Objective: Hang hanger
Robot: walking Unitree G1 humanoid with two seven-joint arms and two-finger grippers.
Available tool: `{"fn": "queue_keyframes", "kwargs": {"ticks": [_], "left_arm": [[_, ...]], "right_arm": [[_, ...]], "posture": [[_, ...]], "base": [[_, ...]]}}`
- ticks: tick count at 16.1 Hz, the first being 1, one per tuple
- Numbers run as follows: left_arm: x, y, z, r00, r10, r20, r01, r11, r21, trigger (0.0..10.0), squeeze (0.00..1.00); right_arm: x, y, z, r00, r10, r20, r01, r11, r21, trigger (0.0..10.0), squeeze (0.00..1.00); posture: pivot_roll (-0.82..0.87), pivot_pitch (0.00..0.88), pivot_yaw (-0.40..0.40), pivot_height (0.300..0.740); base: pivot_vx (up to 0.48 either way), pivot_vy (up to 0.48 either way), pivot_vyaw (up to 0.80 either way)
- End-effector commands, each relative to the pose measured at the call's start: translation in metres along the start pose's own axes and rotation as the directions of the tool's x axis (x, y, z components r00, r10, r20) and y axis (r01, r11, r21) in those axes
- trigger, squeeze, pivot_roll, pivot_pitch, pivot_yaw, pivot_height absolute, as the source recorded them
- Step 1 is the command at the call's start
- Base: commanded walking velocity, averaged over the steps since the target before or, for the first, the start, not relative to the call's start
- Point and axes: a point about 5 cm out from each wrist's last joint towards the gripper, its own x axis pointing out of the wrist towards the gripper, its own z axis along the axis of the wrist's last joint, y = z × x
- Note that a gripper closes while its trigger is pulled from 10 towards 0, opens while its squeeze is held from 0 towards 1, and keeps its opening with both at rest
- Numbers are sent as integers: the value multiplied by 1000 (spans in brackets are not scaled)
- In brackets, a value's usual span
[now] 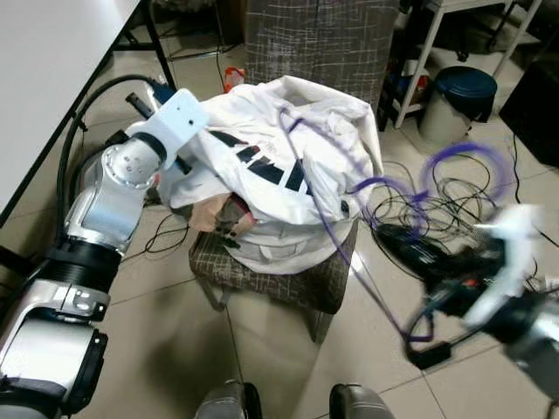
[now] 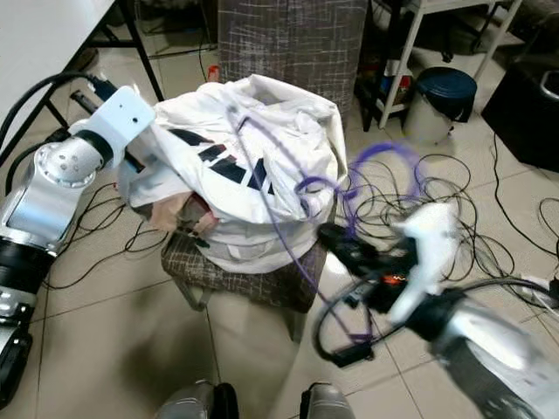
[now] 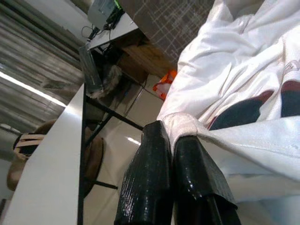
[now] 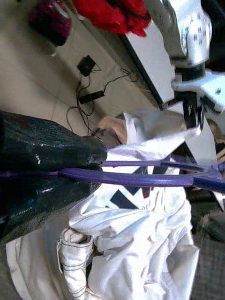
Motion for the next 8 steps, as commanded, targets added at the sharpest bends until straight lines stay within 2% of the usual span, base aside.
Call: {"fn": "queue_keyframes", "kwargs": {"ticks": [1,3,5,7,8], "left_arm": [[0,9,16,999,19,46,-18,1000,-13,0,0],[0,8,20,998,12,54,-12,1000,-3,0,0],[-1,5,22,998,5,59,-4,1000,-7,0,0],[-1,4,23,998,3,57,-3,1000,-9,0,0],[0,3,24,998,-2,61,2,1000,-6,0,0]], "right_arm": [[7,-4,-9,1000,-19,-25,20,999,38,10000,0],[22,3,-14,995,92,-24,-90,993,76,10000,0],[35,3,-17,991,127,-37,-124,990,72,10000,0],[48,-3,-24,990,126,-69,-123,991,50,10000,0],[60,-8,-24,991,120,-61,-117,992,49,10000,0]], "posture": [[-160,90,64,740],[-154,88,65,740],[-150,84,66,740],[-151,80,68,740],[-146,78,66,740]], "base": [[0,0,0],[0,0,0],[0,0,0],[0,0,0],[0,0,0]]}}
